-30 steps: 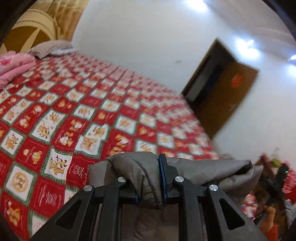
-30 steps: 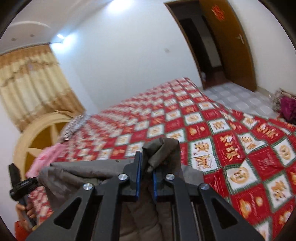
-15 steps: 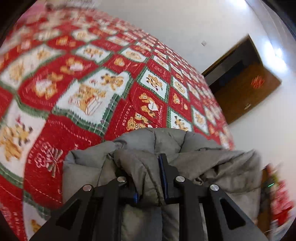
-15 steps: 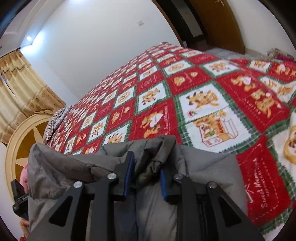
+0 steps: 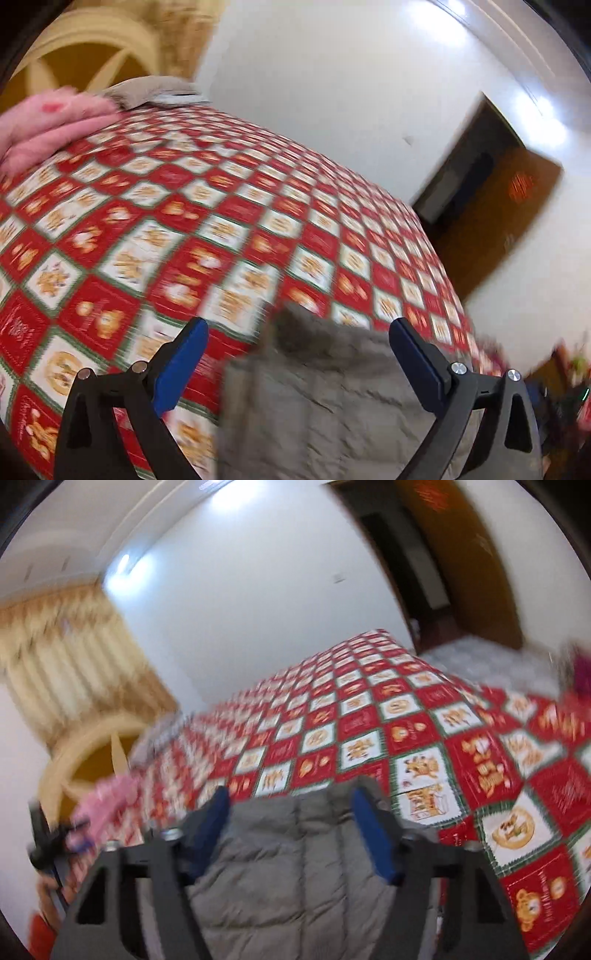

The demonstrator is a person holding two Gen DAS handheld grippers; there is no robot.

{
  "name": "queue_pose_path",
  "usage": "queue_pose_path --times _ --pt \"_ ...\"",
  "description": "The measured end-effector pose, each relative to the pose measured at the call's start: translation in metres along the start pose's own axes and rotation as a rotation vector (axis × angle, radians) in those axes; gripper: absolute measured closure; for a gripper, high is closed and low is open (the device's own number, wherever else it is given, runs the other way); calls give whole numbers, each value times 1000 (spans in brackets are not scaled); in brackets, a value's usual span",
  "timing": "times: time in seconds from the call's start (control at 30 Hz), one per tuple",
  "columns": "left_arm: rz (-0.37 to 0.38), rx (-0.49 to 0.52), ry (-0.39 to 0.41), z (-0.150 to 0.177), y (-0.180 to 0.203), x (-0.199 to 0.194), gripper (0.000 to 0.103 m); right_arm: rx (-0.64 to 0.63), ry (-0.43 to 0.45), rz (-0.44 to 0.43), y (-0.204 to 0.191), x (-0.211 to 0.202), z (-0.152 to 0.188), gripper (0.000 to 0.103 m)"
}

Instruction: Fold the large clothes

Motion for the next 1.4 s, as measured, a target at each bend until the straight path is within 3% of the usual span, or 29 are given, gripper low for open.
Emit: queue_pose_path --times 0.07,0.13,0.23,0.33,0.5,0.57,0.63,0.7,0.87,1.03,1.17,1.27,1.33,1.4 --pt "30 65 -45 23 39 16 5 -113 -51 3 -38 14 8 60" --pt "57 155 -68 51 75 30 5 -219 -95 19 -70 31 26 66" --pt "36 319 -82 87 121 53 5 -259 -215 13 -92 74 60 71" --pt "-23 424 -74 104 136 79 4 -248 -311 64 -83 120 90 74" --pt "-169 503 -30 99 109 122 5 -239 -323 121 -52 160 104 75" --pt "-197 463 -45 103 85 144 5 -199 -311 106 -44 169 107 76" --pt "-119 332 -74 101 63 155 5 -149 -287 75 -42 176 110 76" --pt "-99 259 -71 98 50 160 4 -150 -288 76 -44 182 114 76" --pt "-112 246 -111 104 47 175 3 -92 -321 38 -37 196 116 78" --pt "-125 252 -143 108 48 182 1 -100 -338 61 -38 196 113 79" --pt "-144 273 -137 110 50 181 1 -127 -232 117 -29 161 83 76" --pt "-143 273 -137 110 50 182 1 -136 -173 224 -3 145 64 75" --pt "-137 271 -136 109 49 181 1 -111 -199 301 27 145 65 75" --pt "-110 260 -137 109 49 181 1 -56 -236 309 51 150 78 84"
Point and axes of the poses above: each gripper's, at about its wrist camera, not at the fingertips, and x roughly the way its jaws point, y to its right, z to its underside, the point moved 4 cm from there along x, roughly the way its jaws point, and after that the axes turned 6 degrees about y, right-handed, at the moved point
